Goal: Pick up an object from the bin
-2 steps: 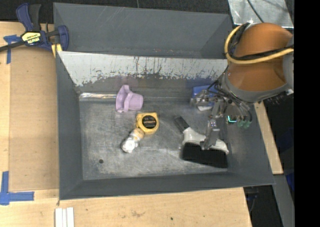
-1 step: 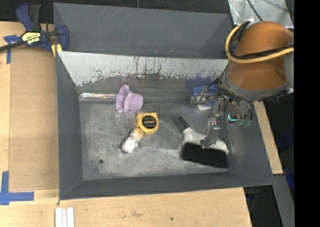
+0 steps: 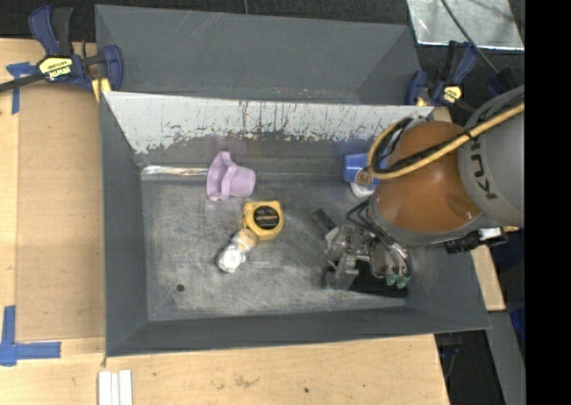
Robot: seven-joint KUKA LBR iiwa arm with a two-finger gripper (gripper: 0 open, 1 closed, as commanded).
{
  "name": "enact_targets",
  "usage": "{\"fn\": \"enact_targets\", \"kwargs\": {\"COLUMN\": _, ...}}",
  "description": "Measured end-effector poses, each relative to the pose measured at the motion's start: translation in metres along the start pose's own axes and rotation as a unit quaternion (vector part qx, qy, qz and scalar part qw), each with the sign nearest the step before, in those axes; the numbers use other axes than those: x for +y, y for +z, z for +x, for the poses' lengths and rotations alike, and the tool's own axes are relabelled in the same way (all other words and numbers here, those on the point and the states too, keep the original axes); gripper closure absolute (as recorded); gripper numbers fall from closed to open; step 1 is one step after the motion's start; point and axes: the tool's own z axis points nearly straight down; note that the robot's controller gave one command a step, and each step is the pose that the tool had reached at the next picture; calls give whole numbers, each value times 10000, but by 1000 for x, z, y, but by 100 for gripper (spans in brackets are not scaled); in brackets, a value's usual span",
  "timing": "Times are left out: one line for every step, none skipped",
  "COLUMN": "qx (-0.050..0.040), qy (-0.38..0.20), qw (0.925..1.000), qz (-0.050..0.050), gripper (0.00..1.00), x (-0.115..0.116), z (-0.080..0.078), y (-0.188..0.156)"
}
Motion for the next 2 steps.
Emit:
{"fn": "enact_targets", "kwargs": {"qx": -1, "qy": -2, "qw": 10000, "qz": 0, "gripper": 100, "x": 0, "z": 0, "y": 0}}
{"fn": "enact_targets", "kwargs": {"qx": 33, "qy": -19, "qw": 10000, "qz": 1, "gripper": 100, "x": -2, "z": 1, "y": -48}}
